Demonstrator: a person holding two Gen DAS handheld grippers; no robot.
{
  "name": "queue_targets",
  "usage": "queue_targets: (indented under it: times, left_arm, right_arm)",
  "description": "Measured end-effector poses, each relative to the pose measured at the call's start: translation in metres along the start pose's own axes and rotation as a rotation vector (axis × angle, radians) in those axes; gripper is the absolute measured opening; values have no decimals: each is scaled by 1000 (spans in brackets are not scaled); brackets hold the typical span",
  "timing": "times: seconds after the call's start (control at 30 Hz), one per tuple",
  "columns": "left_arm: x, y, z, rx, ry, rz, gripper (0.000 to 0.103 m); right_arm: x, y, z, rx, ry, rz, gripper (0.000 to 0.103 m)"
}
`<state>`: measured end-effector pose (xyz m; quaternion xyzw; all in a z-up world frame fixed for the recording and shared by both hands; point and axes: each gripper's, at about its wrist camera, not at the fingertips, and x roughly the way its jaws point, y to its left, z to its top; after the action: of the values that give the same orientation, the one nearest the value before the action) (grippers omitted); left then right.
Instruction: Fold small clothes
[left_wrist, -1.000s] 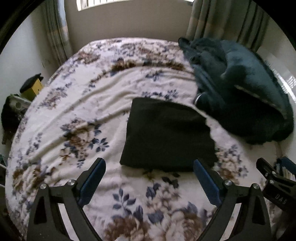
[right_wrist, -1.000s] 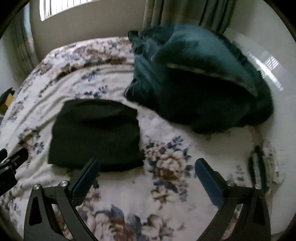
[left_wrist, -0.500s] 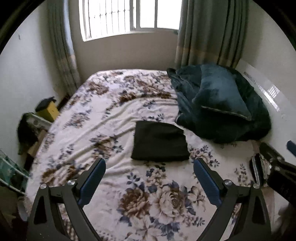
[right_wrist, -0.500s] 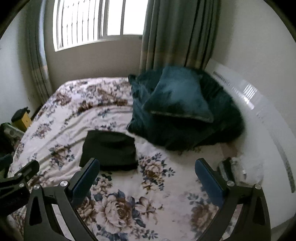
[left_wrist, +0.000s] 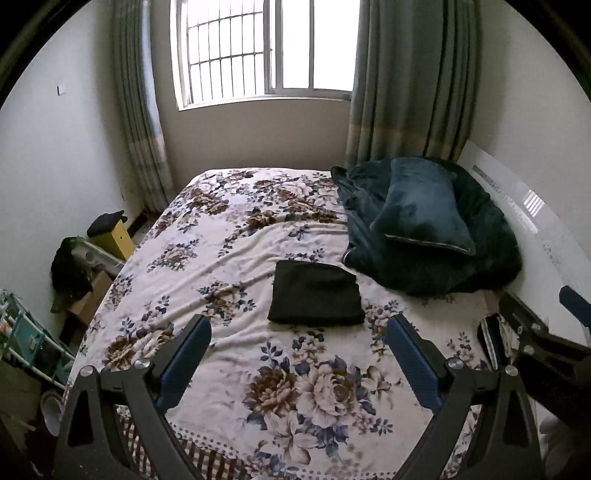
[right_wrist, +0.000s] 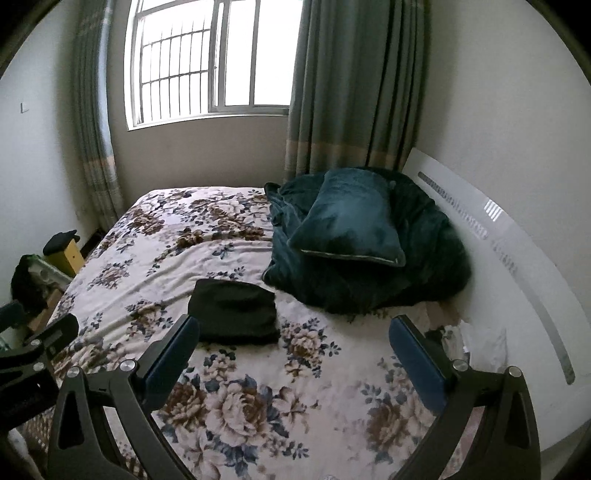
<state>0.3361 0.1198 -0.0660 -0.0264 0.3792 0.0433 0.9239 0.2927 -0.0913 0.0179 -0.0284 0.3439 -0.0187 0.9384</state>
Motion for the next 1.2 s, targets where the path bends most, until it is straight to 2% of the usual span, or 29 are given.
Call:
queue_targets:
  times: [0.1, 0.2, 0.47, 1.2]
  left_arm:
    - [-8, -2, -4, -7, -10, -4, 97]
    - [-12, -4, -6, -8, -11, 0, 103]
    - [-20, -4, -8, -37, -22, 23, 103]
    - [-34, -10, -11, -35, -36, 39, 103]
  right_arm:
    - [-6, -6, -4, 4, 4, 5, 103]
    - [-10, -12, -5, 4, 4, 11, 103]
    - [-7, -17, -6, -9, 2, 18, 103]
    - [-5, -24, -5, -6, 1, 54, 103]
